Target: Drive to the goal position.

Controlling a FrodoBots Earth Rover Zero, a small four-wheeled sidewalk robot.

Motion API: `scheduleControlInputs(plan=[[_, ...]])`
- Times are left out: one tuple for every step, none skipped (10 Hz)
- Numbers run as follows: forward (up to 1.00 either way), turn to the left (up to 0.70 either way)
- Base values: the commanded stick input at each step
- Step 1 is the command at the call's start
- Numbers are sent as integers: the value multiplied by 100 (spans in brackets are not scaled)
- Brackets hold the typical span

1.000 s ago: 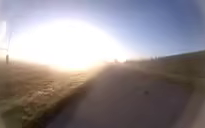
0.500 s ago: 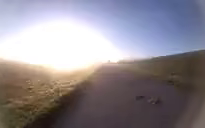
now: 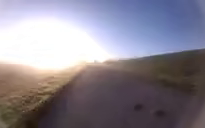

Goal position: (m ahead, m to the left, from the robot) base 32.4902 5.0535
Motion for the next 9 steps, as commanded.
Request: scheduleControlInputs(plan=[[100,0],[100,0],[100,0],[100,0],[100,0],[100,0],[100,0],[100,0],[100,0]])
